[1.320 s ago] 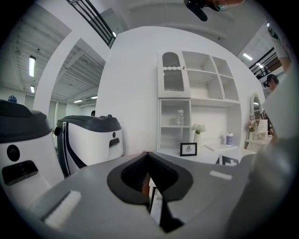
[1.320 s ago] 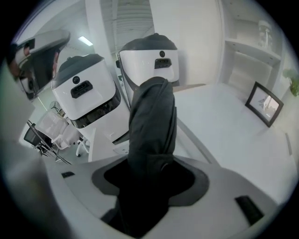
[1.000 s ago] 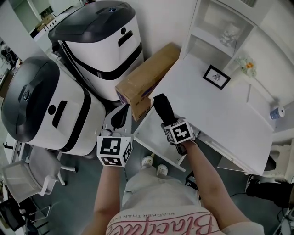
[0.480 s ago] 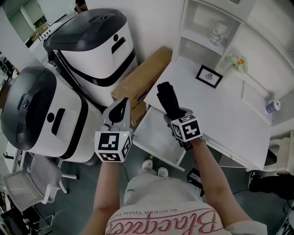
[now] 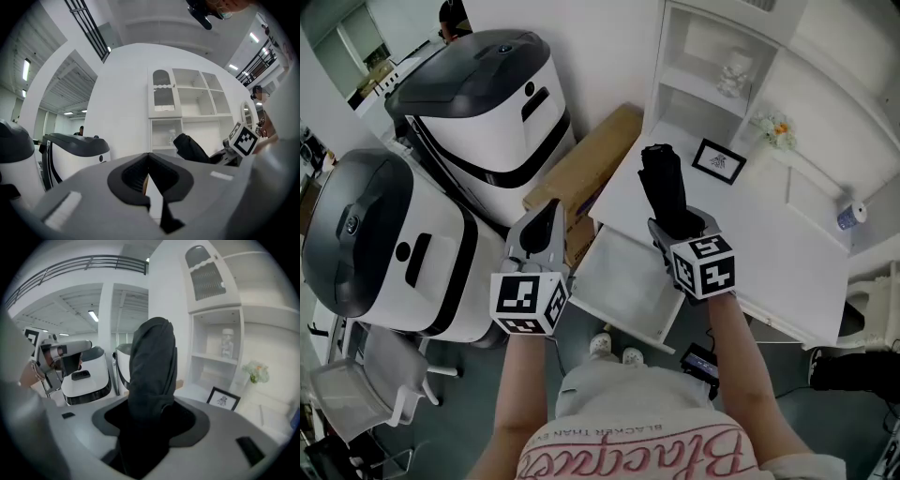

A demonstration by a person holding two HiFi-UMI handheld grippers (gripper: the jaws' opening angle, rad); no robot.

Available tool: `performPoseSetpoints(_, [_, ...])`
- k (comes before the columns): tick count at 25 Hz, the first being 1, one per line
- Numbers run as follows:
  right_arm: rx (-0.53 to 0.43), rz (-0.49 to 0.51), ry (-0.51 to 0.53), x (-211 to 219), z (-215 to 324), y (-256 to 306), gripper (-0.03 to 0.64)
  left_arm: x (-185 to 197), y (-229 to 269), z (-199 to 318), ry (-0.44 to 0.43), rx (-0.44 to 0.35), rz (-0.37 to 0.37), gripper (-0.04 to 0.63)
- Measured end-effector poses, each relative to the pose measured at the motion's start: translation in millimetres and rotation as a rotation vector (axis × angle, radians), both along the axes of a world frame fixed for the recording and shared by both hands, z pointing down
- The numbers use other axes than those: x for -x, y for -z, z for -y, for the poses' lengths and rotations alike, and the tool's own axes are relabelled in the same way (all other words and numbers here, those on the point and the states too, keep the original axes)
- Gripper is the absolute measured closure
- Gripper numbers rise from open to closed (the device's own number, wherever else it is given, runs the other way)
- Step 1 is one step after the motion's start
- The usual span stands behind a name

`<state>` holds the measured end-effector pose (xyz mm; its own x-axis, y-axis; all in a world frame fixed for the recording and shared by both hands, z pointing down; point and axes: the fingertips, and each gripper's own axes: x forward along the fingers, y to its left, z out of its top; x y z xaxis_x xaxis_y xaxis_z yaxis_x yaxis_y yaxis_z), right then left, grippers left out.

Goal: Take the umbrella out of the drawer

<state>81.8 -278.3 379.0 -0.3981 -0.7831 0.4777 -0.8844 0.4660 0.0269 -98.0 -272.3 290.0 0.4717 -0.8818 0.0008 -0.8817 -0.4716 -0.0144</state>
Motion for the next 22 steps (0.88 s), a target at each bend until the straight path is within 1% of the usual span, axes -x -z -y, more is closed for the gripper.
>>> performPoseSetpoints(5, [-0.116, 0.007, -0.048, -15.3, -5.8, 36.3, 0.37, 4.3, 12.1, 1.9, 0.021, -0.035, -0.007, 0.586])
performPoseSetpoints(9, [-0.187, 0.049, -0.083, -28.1, -12.8, 64.5, 0.37, 8.2, 22.9, 3.3, 0.033, -0.062, -0.018, 0.586])
performPoseSetpoints(11, [-0.226, 0.065, -0.101, -35.3, -16.5, 78.3, 0.37, 8.7, 30.0, 3.9, 0.035, -0.09, -0.005, 0.586])
performPoseSetpoints(14, [-0.288, 0.081, -0.123, -47.2, -22.8, 97.1, 0.37, 6.0, 41.5, 3.0, 0.034, -0.148, 0.036, 0.586])
performPoseSetpoints(18, [-0.376, 0.08, -0.151, -65.2, -34.1, 119.8, 0.37, -0.1, 56.0, 0.1, 0.025, -0.204, 0.041, 0.586])
performPoseSetpoints(22, [-0.441, 0.057, -0.198, -80.8, -45.2, 138.8, 0.37, -5.6, 66.3, -1.5, 0.007, -0.232, 0.036, 0.586])
